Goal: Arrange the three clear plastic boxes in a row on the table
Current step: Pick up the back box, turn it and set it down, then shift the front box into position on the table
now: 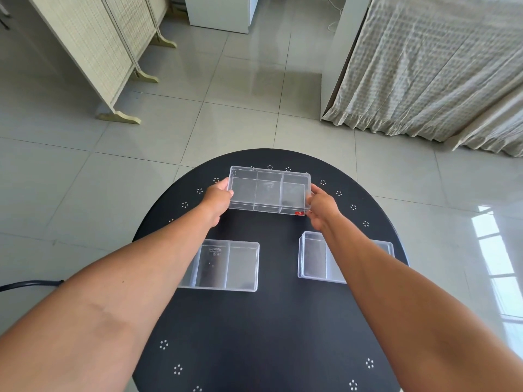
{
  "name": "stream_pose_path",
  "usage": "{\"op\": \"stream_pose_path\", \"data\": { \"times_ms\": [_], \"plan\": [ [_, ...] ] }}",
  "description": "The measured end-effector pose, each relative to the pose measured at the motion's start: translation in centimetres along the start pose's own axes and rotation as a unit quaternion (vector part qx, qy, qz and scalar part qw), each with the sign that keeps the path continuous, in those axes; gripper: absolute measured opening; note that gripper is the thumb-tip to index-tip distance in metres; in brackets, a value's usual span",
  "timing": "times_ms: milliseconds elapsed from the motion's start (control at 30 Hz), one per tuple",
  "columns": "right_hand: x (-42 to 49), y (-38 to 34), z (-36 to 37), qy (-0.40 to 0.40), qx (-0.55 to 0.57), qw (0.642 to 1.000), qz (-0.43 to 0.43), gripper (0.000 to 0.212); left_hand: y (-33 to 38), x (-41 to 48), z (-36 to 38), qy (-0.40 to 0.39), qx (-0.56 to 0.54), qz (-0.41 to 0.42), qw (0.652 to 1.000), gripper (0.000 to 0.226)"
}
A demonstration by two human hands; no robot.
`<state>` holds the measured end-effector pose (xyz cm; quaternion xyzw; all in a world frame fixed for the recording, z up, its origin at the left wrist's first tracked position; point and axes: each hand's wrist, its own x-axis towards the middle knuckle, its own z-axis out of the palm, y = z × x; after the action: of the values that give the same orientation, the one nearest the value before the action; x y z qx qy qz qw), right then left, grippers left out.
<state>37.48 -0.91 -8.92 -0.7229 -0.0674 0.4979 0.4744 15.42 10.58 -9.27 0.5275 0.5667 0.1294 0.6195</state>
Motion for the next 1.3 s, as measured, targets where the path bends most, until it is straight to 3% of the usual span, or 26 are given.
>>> {"op": "stream_pose_path", "data": {
  "times_ms": [367, 567, 833, 1100, 1300],
  "plan": [
    [3.7, 1.6, -0.8, 0.025, -0.002, 1.000, 0.009, 0.056, 0.6, -0.1, 0.3, -0.003, 0.022, -0.017, 1.000, 0.059],
    [-3.6, -2.5, 0.0, 0.052, -0.030, 0.998, -0.009, 0.058, 2.6, -2.4, 0.6, 0.074, 0.007, -0.005, 0.997, 0.061],
    [-7.3, -2.7, -0.4, 0.080, -0.060, 0.993, -0.058, 0.053, 2.6, -6.8, -0.8, 0.157, -0.027, 0.042, 0.986, 0.047],
    [-10.0, -0.7, 0.1, 0.022, -0.077, 0.994, -0.076, 0.045, 0.8, -12.4, -1.0, 0.204, -0.050, 0.062, 0.976, 0.040],
    [-12.7, 2.6, 1.5, -0.033, -0.087, 0.992, -0.087, 0.021, -1.5, -15.1, -2.4, 0.248, -0.014, 0.061, 0.967, 0.037]
  ]
}}
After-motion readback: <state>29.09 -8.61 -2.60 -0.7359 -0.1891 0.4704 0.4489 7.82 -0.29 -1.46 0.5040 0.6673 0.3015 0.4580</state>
